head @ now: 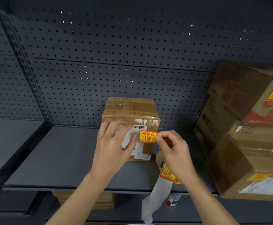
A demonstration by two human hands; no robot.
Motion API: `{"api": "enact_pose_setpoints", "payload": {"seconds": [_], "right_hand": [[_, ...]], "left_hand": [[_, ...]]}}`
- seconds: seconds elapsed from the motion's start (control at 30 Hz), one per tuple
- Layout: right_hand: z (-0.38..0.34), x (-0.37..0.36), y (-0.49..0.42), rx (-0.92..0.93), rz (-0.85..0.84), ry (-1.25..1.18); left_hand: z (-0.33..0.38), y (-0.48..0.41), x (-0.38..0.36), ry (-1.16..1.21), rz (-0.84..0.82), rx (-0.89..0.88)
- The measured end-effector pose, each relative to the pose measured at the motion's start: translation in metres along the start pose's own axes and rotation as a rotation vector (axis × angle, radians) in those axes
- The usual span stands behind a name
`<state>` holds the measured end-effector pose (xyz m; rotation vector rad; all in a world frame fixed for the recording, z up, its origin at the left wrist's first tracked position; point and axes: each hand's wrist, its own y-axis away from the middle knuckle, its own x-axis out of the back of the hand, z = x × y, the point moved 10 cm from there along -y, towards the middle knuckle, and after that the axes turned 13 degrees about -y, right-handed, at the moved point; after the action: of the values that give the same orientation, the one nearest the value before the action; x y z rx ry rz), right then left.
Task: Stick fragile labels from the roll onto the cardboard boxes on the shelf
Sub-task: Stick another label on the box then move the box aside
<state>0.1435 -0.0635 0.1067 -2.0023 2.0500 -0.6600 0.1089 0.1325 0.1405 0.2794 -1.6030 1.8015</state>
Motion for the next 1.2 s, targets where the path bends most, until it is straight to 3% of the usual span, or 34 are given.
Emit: {"api": "enact_pose_setpoints", "payload": {"seconds": [0.3,0.5,1.2], "right_hand": [[0.007,0.001,-0.025,-0.024,0.019,-0.022],[0.009,-0.002,-0.031,-0.041,0.02,-0.026],[0.007,0.006,-0.035,-0.008,0.04,0.021]], "left_hand": [[0.008,-0.027,-0.035,-0.223,-0.141,-0.081],[0.005,-0.032,-0.038,-0.258,-0.066,-0.059],[0.005,-0.037,-0.044,-0.294,-0.037,0.031]]}}
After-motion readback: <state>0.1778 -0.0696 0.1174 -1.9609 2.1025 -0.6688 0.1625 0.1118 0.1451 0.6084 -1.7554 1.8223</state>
